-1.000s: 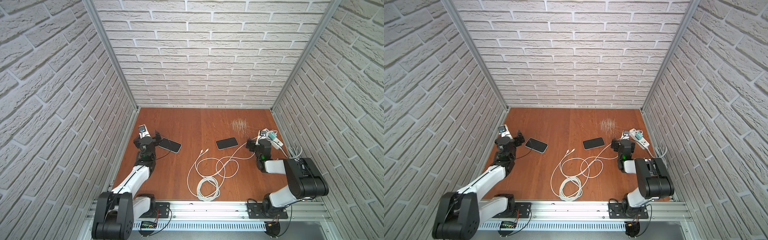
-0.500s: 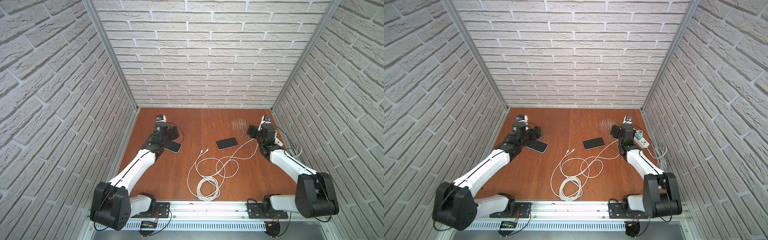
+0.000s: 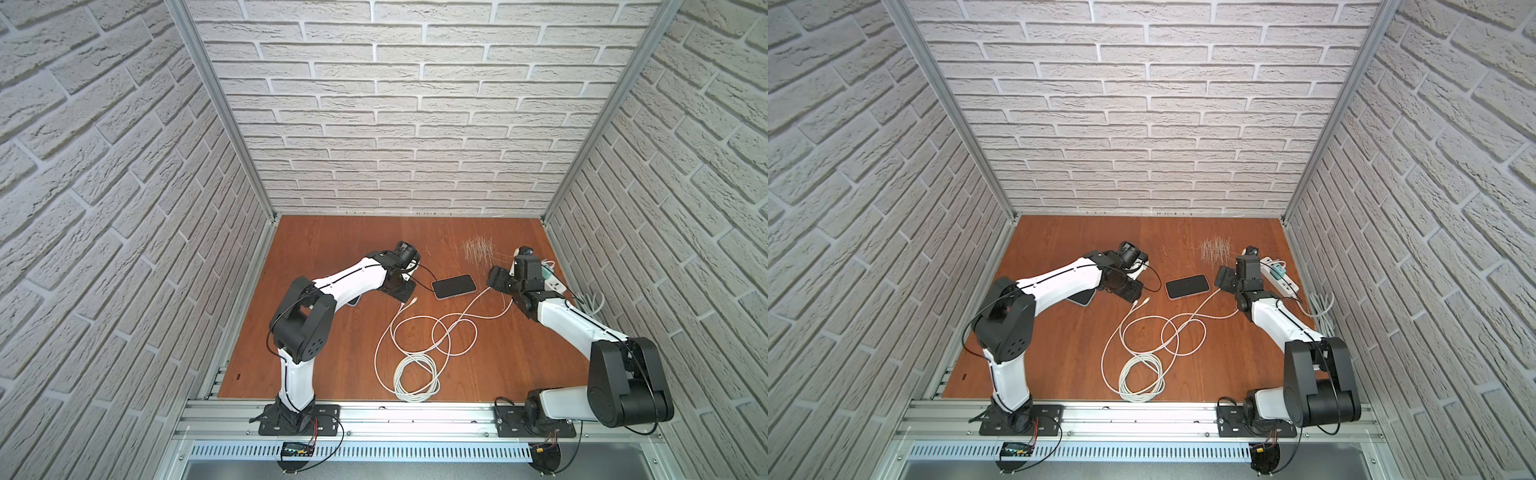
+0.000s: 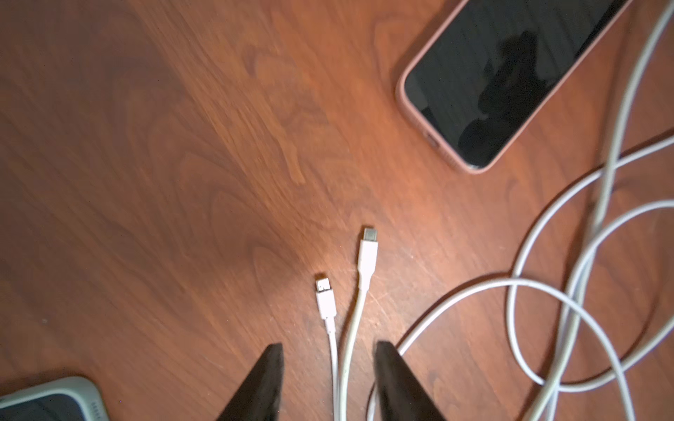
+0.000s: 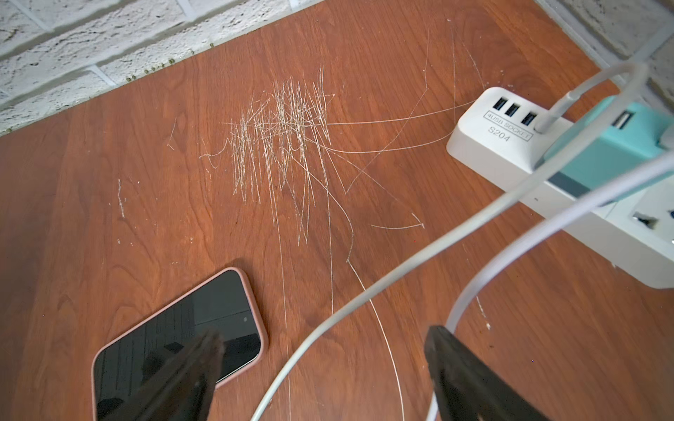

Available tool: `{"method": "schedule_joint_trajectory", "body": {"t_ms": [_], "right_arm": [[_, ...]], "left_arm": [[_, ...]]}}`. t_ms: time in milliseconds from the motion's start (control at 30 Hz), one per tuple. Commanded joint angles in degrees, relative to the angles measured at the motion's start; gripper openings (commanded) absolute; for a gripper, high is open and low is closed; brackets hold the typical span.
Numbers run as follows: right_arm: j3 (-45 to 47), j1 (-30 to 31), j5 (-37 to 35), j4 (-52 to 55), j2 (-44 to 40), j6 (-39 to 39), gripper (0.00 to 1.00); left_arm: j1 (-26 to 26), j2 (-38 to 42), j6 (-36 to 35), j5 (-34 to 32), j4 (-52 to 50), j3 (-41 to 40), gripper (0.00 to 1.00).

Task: Plug the charging cable into the phone
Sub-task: Pick up the charging cable from the center of the board.

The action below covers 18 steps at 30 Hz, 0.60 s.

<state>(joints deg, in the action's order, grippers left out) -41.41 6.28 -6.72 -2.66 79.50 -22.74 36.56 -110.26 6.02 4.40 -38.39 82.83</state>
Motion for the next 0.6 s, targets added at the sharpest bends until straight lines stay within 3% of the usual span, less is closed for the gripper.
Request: {"method": "schedule_joint_trajectory", "body": {"t_ms": [0,133,567], "right_arm": [[0.36,0.26,0.79,-1.74,0.54,-1.41,0.92],[0.37,0.23,0.96,-2.16,0.95,-1.84,0.92],[-0.28,0.24,1.97,-2.22,2.23,-2.31,0.91]], "left_arm": [[1.63,-1.48,-1.37,1.14,-6.77,3.15,0.44],[2.68,-2.93,-1.04,1.39,-7.24,3.84,0.37],[2.96,-7.47,-1.45,-0.41,-7.45,6.25,0.33]]}}
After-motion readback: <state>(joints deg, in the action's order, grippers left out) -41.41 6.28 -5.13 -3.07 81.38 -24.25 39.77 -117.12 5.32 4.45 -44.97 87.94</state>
